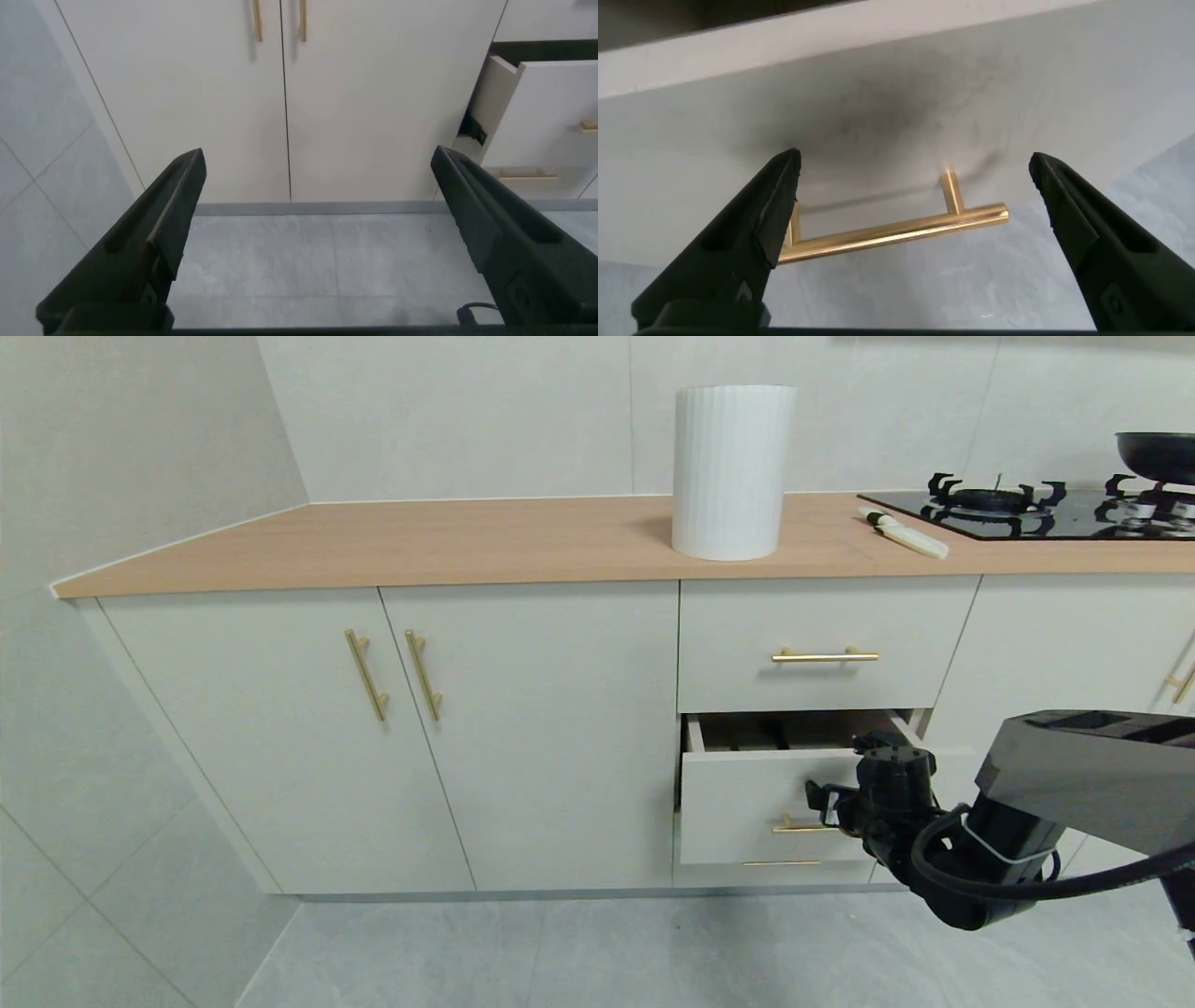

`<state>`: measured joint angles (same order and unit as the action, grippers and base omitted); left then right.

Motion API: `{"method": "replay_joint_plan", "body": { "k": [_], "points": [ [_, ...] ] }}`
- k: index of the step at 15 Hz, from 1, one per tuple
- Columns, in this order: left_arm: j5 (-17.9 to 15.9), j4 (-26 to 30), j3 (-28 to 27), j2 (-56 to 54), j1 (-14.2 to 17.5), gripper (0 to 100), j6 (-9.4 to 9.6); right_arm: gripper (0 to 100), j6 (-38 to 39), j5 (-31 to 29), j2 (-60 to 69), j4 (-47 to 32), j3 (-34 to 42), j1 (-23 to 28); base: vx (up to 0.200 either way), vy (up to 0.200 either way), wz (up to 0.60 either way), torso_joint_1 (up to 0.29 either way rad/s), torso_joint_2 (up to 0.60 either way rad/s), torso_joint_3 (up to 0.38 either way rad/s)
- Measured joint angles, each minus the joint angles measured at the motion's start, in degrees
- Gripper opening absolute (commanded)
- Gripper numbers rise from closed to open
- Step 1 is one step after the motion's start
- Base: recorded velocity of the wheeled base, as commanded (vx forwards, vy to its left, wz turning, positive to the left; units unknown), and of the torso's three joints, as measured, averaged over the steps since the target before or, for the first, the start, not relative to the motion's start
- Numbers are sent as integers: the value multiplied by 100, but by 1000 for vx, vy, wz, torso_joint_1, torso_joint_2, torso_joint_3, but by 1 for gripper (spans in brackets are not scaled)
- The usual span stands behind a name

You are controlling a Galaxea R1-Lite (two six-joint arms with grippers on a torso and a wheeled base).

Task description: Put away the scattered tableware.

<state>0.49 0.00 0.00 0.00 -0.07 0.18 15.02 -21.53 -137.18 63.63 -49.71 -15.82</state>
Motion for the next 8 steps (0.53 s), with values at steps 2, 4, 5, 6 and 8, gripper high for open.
{"method": "replay_joint_plan", "body": {
  "k": [2,4,5,6,8],
  "points": [
    [2,0,0,0,0,100,2,100,-185,-1,-119,9,-196,-13,0,0,0,0,0,0],
    [2,0,0,0,-2,100,0,100,-268,-1,-279,-2,-447,-21,0,0,0,0,0,0],
    [2,2,0,0,-4,100,2,100,-334,-1,-350,0,-572,-22,0,0,0,0,0,0],
    [2,0,0,0,-2,100,0,100,-367,0,-411,-2,-692,-22,0,0,0,0,0,0],
    [2,0,0,0,-2,100,0,100,-427,-1,-488,-13,-933,-24,0,0,0,0,0,0]
  ]
}}
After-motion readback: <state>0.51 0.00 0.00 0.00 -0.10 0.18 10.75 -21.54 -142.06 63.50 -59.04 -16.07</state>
